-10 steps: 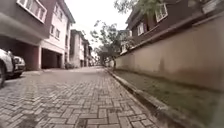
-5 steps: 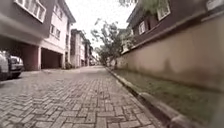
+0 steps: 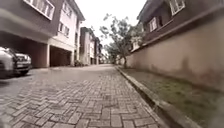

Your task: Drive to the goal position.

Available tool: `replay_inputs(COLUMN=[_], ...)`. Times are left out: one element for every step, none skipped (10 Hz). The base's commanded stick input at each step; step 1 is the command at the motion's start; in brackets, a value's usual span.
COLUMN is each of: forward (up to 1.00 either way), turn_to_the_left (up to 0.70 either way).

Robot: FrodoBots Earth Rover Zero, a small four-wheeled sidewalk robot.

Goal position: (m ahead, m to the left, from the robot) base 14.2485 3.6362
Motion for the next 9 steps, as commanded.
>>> replay_inputs(forward=[0.7, 0.7, 0.7, 0.7, 0.7, 0.7, 0.7, 0.7, 0.7], turn_to_the_left=[0.0, 0.0, 0.0, 0.0, 0.0, 0.0, 0.0, 0.0, 0.0])
